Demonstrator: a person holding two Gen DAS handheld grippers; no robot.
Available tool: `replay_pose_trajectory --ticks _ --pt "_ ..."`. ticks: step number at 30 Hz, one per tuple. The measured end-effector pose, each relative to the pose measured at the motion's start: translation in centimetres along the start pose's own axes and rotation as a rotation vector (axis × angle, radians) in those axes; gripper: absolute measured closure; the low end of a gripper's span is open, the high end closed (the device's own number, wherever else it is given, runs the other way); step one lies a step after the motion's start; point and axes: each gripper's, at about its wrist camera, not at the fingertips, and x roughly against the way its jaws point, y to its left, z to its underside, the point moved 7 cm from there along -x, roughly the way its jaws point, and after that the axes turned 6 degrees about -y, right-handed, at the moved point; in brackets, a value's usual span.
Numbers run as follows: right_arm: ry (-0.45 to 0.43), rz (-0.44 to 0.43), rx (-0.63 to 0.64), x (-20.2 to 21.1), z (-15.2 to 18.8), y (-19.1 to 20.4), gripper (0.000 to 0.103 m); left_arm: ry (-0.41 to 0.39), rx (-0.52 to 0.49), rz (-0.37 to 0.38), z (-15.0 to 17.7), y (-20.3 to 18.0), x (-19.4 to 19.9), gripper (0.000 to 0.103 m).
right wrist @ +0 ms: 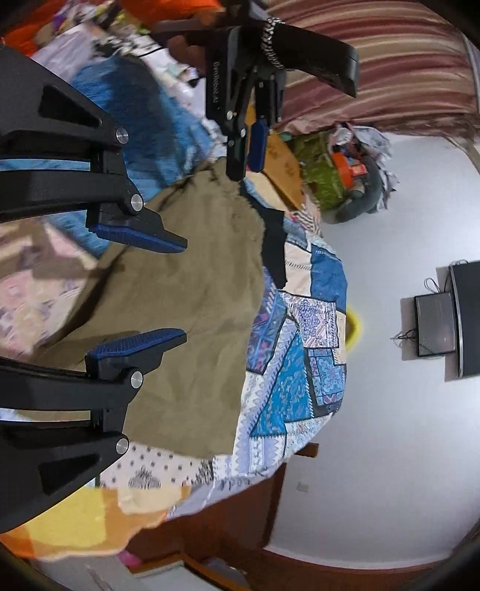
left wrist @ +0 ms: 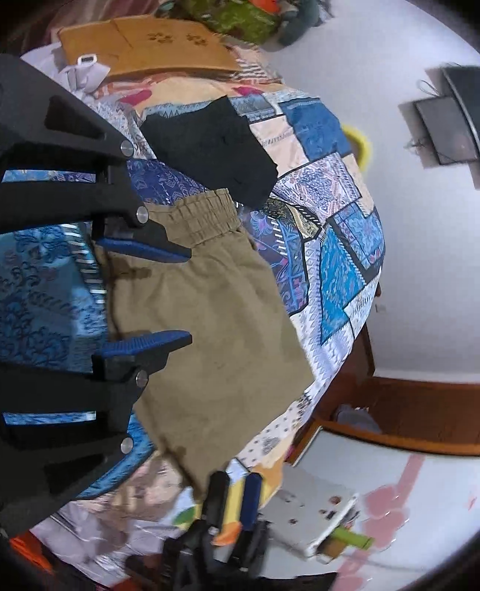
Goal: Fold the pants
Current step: 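Lay the pants flat and open both grippers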
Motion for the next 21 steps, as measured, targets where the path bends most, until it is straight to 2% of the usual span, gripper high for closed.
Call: replay_pose_trajectory --ticks 3,6,9,15,21 --pt "0.014 -0.013 -0.044 -2.1 -0.2 0.2 0.064 0.039 0.044 0.009 0.0 0.7 -1.9 0.065" --pt "0.07 -0.016 -0.071 -4.2 0.9 0.3 0.064 0.1 0.062 0.012 1.3 1.0 -3.9 0.065" --pt "0.144 -0.006 -0.086 -5.5 3.0 -0.3 0.064 0.148 0.031 -0.035 3.5 1.7 -5.2 0.064" --pt "0.178 0.032 -0.095 -3.4 5.7 -2.3 0.067 0.121 0.019 -0.047 5.4 2.6 -4.2 0.055" --pt "0.198 0.083 -0.146 -0.5 7.6 -4.7 0.067 0.114 0.054 -0.056 5.9 3.2 -3.8 0.052"
